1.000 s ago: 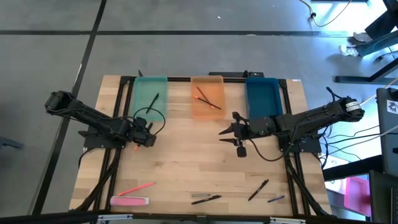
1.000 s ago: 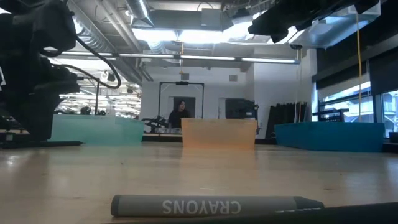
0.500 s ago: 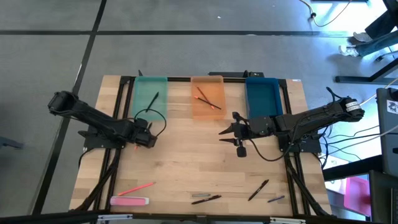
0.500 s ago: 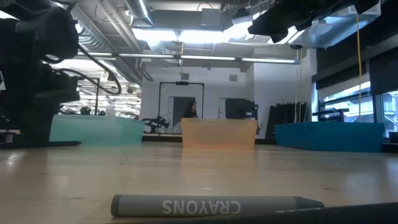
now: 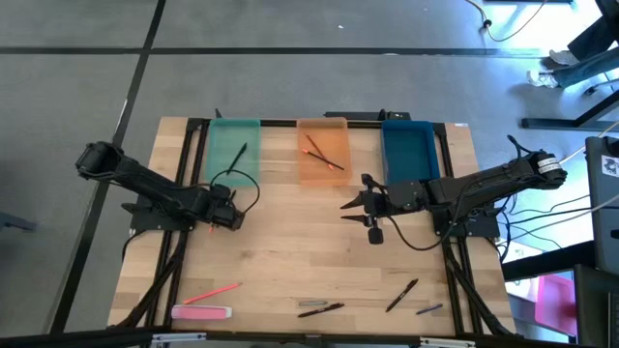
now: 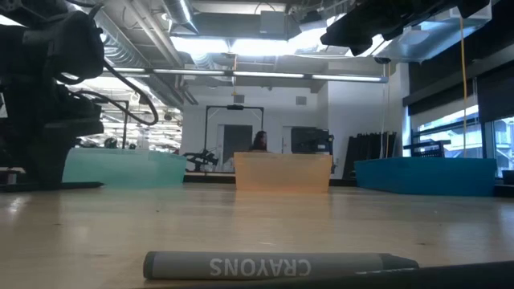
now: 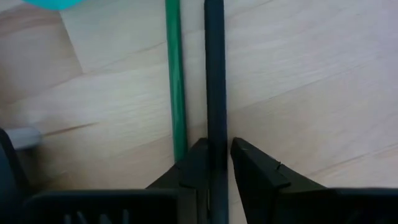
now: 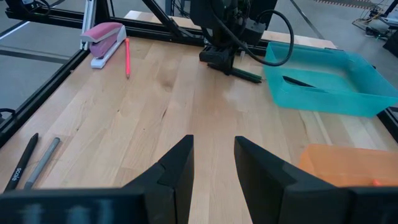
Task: Sort crayons/erasers/pens/pencils in bins
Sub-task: Put the black pen into the green bin
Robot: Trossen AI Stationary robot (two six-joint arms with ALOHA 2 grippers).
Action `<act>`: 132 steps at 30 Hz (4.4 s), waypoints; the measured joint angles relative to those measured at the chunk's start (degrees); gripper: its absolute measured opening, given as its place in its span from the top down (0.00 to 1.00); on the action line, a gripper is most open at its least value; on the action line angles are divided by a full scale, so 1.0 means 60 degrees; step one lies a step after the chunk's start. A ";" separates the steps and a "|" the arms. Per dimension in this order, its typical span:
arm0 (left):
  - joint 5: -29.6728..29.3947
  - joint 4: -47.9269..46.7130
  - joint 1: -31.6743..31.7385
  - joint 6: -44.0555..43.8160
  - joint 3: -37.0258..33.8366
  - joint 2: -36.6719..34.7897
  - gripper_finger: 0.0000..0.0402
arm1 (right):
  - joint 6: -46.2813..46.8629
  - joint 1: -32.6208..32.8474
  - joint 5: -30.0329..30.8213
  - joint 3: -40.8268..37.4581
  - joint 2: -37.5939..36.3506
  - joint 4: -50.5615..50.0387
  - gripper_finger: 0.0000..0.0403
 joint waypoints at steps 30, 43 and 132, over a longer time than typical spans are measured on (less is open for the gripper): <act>0.0792 0.0183 -0.0008 0.0422 0.0291 -0.0201 0.98 | 0.0029 0.0000 0.0000 0.0000 -0.0004 -0.0109 0.70; 0.0669 0.1136 -0.0015 0.1373 0.0769 -0.0222 0.98 | 0.0025 0.0000 0.0000 0.0000 -0.0004 -0.0175 0.70; -0.2016 0.3205 0.8105 0.8312 0.0928 -0.0033 0.98 | 0.0033 0.0000 0.2586 -0.0004 -0.0004 -0.0309 0.70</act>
